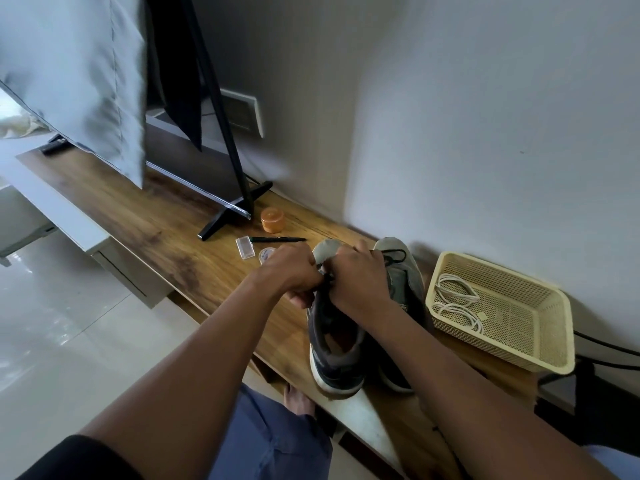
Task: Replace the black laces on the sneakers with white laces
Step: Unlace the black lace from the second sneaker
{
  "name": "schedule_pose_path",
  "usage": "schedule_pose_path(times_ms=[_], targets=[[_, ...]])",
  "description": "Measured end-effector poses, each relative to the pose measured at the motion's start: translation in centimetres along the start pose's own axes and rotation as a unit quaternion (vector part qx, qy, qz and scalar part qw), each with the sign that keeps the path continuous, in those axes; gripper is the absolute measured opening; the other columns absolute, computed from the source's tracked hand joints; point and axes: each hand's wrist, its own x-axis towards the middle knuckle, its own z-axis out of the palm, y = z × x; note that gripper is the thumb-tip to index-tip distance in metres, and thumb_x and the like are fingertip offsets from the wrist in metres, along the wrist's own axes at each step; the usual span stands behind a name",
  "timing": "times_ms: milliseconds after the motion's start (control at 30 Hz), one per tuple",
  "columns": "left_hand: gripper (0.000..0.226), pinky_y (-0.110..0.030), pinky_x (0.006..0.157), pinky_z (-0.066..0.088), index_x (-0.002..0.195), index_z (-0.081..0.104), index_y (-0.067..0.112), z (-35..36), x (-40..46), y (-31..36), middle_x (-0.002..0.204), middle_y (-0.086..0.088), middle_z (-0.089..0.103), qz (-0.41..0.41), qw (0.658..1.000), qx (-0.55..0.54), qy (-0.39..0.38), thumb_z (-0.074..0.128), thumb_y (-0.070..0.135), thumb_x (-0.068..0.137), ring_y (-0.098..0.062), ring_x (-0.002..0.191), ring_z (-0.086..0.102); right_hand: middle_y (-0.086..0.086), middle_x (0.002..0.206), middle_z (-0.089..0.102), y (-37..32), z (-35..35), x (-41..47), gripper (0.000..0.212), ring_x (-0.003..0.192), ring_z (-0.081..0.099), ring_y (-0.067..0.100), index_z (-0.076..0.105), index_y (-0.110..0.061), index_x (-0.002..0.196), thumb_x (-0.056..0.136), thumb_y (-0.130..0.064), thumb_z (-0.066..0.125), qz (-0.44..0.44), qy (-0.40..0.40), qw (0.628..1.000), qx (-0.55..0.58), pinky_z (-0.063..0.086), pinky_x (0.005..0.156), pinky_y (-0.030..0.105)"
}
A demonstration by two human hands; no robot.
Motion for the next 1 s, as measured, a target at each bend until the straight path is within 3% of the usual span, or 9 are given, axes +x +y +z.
schedule_pose_path(times_ms=[67,233,367,500,567,667,800,933,1000], targets=[[0.015,-0.020,0.045,0.054,0.091,0.073,0.002,0.0,0.2,0.0,0.062,-0.009,0.075,-0.002,1.000,0.003,0.000,0.062,0.010,0.098,-0.018,0.055,0.075,-0.003,0.089,0.066,-0.2,0.0,0.1,0.012,0.104,0.053,0.028,0.061,-0.024,0.075,0.086,-0.025,0.060,0.025,0.024,0.999,-0.025,0.038,0.082,0.043],[0.013,-0.021,0.043,0.053,0.090,0.073,0.002,0.1,0.7,-0.6,0.061,-0.010,0.074,-0.015,1.000,-0.007,-0.003,0.066,0.010,0.096,-0.019,0.053,0.075,-0.003,0.082,0.066,-0.4,0.1,-0.2,0.012,0.097,0.055,0.027,0.065,-0.021,0.074,0.083,-0.015,0.063,0.037,0.049,0.996,-0.058,0.040,0.082,0.042],[0.013,-0.025,0.047,0.057,0.092,0.073,0.000,0.2,1.0,-0.8,0.065,-0.012,0.075,-0.034,0.999,-0.013,-0.007,0.069,0.012,0.094,-0.021,0.057,0.076,-0.010,0.084,0.069,0.7,-0.2,-0.1,0.011,0.097,0.055,0.022,0.075,-0.025,0.080,0.086,-0.030,0.067,0.068,0.069,0.992,0.087,0.045,0.079,0.037],[0.017,-0.025,0.051,0.059,0.095,0.075,0.002,0.3,1.1,-0.8,0.066,-0.009,0.076,-0.034,0.999,0.016,-0.004,0.066,0.017,0.091,-0.020,0.059,0.077,-0.007,0.083,0.072,0.4,-0.4,-0.7,0.011,0.090,0.059,0.021,0.077,-0.022,0.079,0.083,-0.025,0.067,0.121,0.083,0.972,0.181,0.051,0.076,0.037],[0.015,-0.026,0.051,0.060,0.096,0.073,0.003,0.5,1.2,-0.7,0.064,-0.008,0.076,-0.031,0.999,0.022,0.007,0.069,0.018,0.092,-0.019,0.057,0.076,-0.003,0.080,0.074,0.4,-0.8,-0.5,0.015,0.082,0.064,0.023,0.076,-0.018,0.077,0.083,-0.018,0.063,0.174,0.114,0.949,0.235,0.053,0.070,0.034],[0.020,-0.035,0.070,0.067,0.094,0.071,0.004,0.8,1.4,-0.6,0.063,-0.008,0.075,-0.023,0.998,0.047,0.020,0.072,0.023,0.092,-0.021,0.061,0.077,-0.005,0.084,0.075,1.9,-2.7,1.3,0.012,0.083,0.066,0.020,0.075,-0.019,0.081,0.088,-0.018,0.065,0.260,0.169,0.886,0.346,0.044,0.069,0.027],[0.017,-0.033,0.067,0.066,0.089,0.072,0.009,0.4,1.4,-1.7,0.059,-0.002,0.074,-0.007,0.996,0.076,0.043,0.072,0.026,0.091,-0.016,0.055,0.075,-0.008,0.080,0.076,2.7,-5.2,2.6,0.016,0.082,0.071,0.011,0.076,-0.022,0.073,0.085,-0.013,0.070,0.266,0.105,0.792,0.539,0.053,0.074,0.026],[0.015,-0.036,0.071,0.066,0.090,0.074,0.022,-0.2,1.4,-1.3,0.067,0.004,0.075,0.065,0.986,0.054,0.146,0.074,0.037,0.091,-0.013,0.063,0.075,-0.011,0.082,0.078,3.5,-6.3,2.1,0.014,0.084,0.071,0.000,0.080,-0.023,0.075,0.084,-0.014,0.074,0.237,0.084,0.806,0.536,0.049,0.074,0.018],[0.013,-0.035,0.067,0.065,0.095,0.076,0.029,-0.5,0.9,-0.9,0.080,0.008,0.075,0.112,0.974,-0.027,0.195,0.075,0.041,0.091,-0.010,0.065,0.074,-0.010,0.077,0.077,3.6,-6.7,1.7,0.010,0.075,0.069,0.003,0.081,-0.022,0.079,0.085,-0.018,0.075,0.238,0.078,0.817,0.519,0.049,0.070,0.019]])
